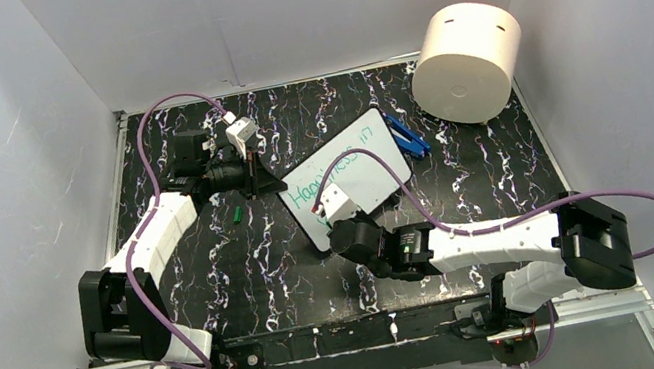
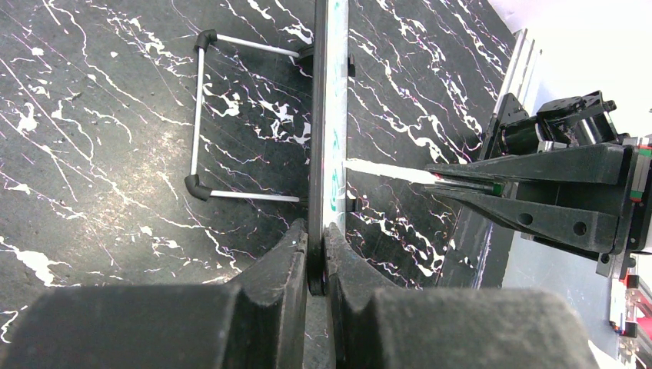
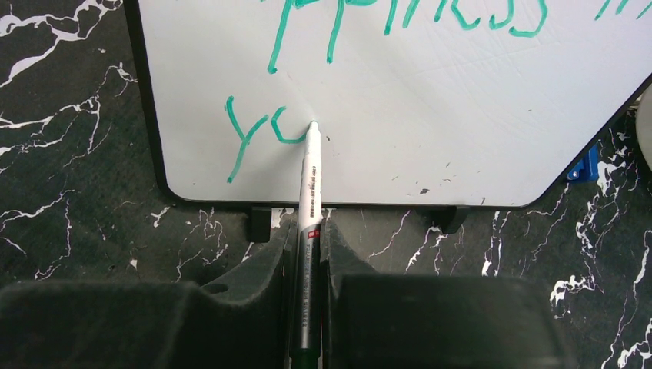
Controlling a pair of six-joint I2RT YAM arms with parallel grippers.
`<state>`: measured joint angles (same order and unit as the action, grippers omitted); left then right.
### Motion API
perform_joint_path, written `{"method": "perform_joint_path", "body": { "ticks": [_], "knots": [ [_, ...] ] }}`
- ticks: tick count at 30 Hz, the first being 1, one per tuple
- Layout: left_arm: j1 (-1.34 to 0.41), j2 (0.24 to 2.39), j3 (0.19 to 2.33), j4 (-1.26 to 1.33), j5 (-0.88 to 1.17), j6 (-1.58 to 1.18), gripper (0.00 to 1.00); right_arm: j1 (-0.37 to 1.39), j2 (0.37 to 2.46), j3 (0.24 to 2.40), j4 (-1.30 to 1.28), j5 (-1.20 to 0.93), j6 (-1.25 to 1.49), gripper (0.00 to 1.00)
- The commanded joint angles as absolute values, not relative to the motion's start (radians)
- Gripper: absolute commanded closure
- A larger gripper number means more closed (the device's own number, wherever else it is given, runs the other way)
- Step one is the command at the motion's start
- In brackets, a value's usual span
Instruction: Write a sentence on the whiteboard
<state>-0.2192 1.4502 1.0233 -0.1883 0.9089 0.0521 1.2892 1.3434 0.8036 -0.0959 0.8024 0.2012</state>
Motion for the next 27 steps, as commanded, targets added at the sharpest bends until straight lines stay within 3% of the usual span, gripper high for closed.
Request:
{"method": "perform_joint_path", "body": {
  "ticks": [1,27],
  "knots": [
    [-0.225,1.489,1.007,-0.248,0.787,0.106,1.00,1.278,1.333,0.832,-0.017,0.826,0.175,1.00],
    [-0.225,1.491,1.011,-0.247,0.787,0.104,1.00,1.279,1.354,0.870,-0.018,0.740,0.157,1.00]
  ]
}}
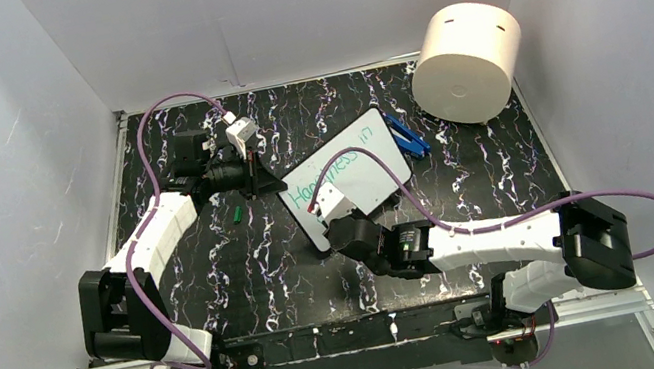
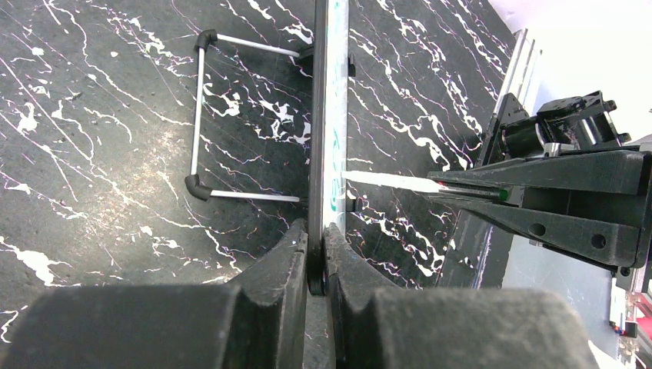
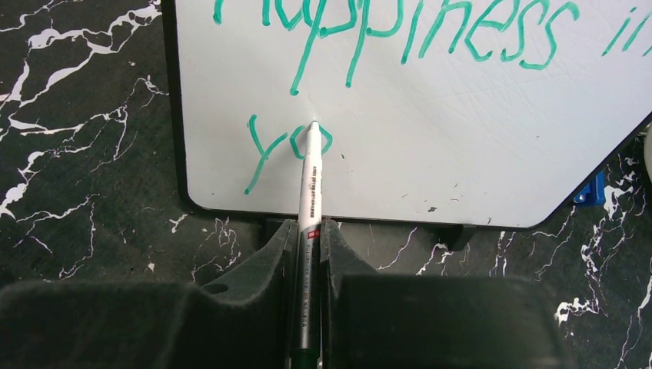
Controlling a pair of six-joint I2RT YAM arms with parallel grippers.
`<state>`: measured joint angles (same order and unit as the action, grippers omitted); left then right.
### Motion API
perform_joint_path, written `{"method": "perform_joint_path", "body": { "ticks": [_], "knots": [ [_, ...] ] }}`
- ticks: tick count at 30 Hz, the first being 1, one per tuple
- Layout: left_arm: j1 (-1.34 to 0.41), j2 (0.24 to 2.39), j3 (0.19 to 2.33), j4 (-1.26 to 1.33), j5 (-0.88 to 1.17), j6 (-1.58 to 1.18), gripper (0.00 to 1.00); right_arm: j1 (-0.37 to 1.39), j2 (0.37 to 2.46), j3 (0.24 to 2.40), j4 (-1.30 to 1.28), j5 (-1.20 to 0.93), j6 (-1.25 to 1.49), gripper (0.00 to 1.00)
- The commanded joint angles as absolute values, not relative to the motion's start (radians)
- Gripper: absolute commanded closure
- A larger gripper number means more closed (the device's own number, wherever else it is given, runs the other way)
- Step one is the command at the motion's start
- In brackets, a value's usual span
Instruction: Write a sentence on the whiteboard
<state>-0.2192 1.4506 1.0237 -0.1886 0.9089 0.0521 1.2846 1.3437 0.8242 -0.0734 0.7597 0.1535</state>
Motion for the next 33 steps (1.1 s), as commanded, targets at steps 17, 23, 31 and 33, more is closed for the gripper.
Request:
{"method": "perform_joint_path", "body": {
  "ticks": [17,23,31,33],
  "knots": [
    [-0.225,1.487,1.011,-0.247,0.778,0.104,1.00,1.280,1.326,0.869,-0.114,0.679,0.190,1.00],
    [-0.225,1.492,1.011,-0.248,0.775,0.106,1.00,1.279,1.279,0.840,-0.100,0.710,0.173,1.00],
    [-0.225,1.494,1.010,-0.247,0.772,0.106,1.00,1.265,1.265,0.801,-0.084,0.750,0.183,1.00],
    [-0.225,1.495,1.010,-0.247,0.772,0.106,1.00,1.257,1.266,0.794,-0.072,0.748,0.181,1.00]
  ]
}}
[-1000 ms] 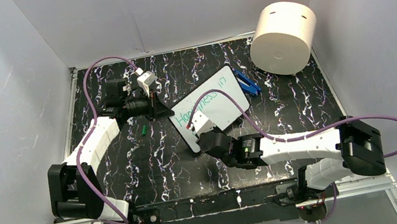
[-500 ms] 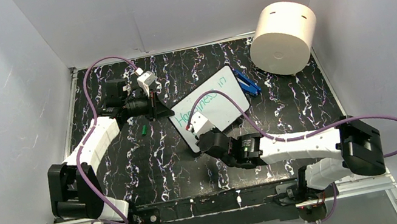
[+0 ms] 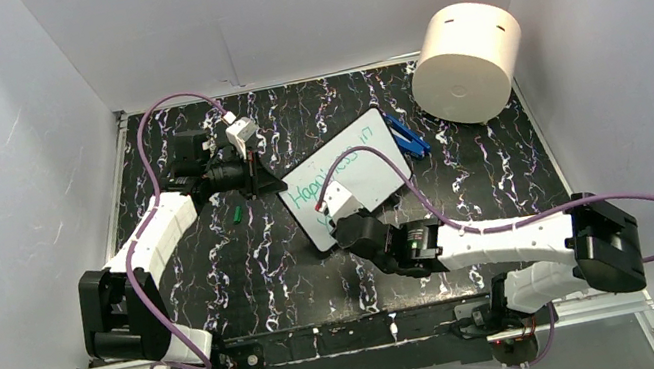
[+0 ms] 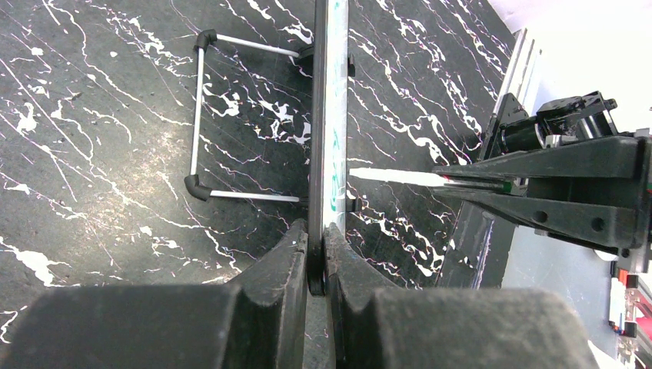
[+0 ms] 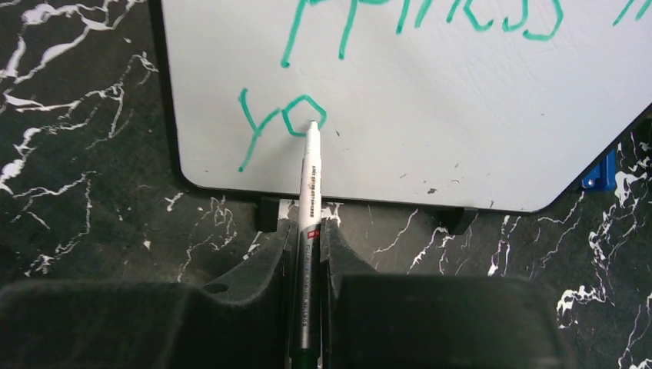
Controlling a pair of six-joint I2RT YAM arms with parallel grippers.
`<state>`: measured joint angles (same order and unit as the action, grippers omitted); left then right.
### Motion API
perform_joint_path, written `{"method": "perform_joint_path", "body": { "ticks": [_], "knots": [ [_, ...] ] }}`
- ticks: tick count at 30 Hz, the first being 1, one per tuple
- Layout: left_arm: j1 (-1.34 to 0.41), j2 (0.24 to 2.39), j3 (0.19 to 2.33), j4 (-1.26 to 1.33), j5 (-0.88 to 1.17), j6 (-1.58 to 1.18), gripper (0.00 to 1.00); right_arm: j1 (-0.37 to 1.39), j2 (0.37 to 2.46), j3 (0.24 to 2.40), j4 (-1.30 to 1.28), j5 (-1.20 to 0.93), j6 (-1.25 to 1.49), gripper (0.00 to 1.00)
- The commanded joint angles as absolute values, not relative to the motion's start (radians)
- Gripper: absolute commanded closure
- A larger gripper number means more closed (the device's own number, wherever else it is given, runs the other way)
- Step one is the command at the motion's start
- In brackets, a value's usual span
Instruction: Write a sentence on the whiteboard
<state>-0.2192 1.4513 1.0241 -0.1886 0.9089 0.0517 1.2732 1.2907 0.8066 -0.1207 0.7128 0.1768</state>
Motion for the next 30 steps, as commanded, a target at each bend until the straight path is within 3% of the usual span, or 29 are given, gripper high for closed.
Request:
{"method": "perform_joint_path", "body": {
  "ticks": [1,30],
  "knots": [
    [-0.225,1.495,1.010,-0.248,0.772,0.106,1.00,1.256,1.266,0.794,-0.069,0.748,0.181,1.00],
    [-0.225,1.492,1.010,-0.249,0.772,0.106,1.00,1.226,1.296,0.800,-0.008,0.748,0.152,1.00]
  ]
}}
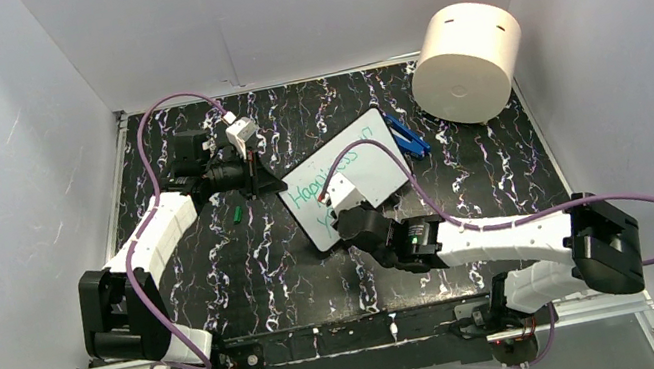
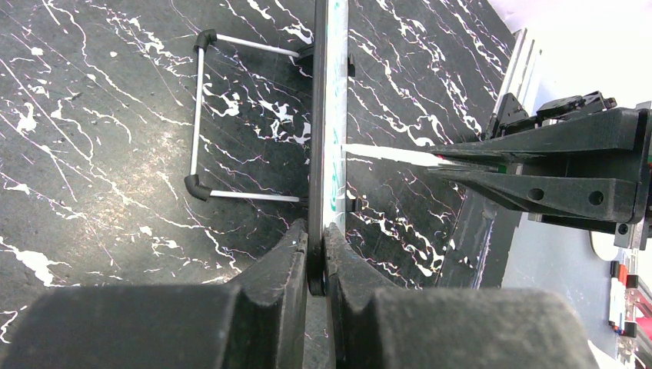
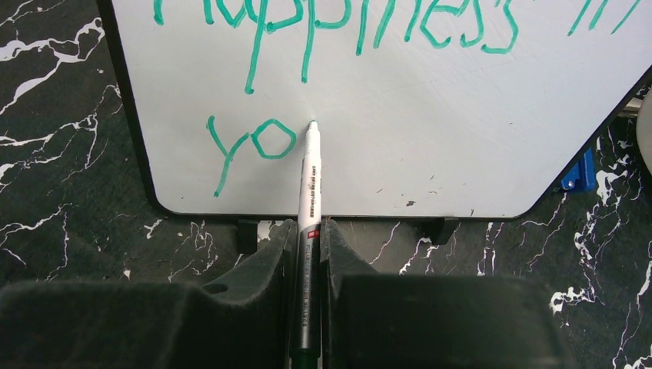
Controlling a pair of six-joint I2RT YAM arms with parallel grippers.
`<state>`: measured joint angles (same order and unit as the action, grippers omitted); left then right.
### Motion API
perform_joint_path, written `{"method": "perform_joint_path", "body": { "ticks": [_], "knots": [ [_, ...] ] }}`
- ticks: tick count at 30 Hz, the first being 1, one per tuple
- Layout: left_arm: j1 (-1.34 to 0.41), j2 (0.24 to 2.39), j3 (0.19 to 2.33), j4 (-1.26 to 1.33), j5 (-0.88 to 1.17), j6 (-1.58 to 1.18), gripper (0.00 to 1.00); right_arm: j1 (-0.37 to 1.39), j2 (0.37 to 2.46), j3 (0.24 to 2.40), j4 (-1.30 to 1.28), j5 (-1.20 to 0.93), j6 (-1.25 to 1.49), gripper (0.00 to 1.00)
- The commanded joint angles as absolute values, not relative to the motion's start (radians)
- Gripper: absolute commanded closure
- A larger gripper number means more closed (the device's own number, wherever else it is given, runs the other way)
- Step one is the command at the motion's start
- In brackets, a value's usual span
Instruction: Write a sentence on the whiteboard
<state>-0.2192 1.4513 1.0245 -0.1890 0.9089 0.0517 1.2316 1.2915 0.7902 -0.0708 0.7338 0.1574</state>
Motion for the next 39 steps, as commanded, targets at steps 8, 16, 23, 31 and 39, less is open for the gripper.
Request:
{"method": "perform_joint_path", "body": {
  "ticks": [8,16,23,31,39],
  "knots": [
    [-0.225,1.493,1.010,-0.249,0.772,0.107,1.00,1.219,1.320,0.808,-0.013,0.707,0.149,1.00],
    [-0.225,1.493,1.012,-0.250,0.772,0.107,1.00,1.220,1.315,0.809,-0.103,0.674,0.184,1.00],
    [-0.225,1.494,1.012,-0.250,0.772,0.107,1.00,1.219,1.307,0.802,-0.138,0.672,0.198,1.00],
    [-0.225,1.493,1.010,-0.251,0.769,0.107,1.00,1.219,1.309,0.801,-0.155,0.711,0.192,1.00],
    [-0.225,1.494,1.011,-0.252,0.770,0.109,1.00,1.215,1.303,0.793,-0.118,0.750,0.194,1.00]
  ]
}}
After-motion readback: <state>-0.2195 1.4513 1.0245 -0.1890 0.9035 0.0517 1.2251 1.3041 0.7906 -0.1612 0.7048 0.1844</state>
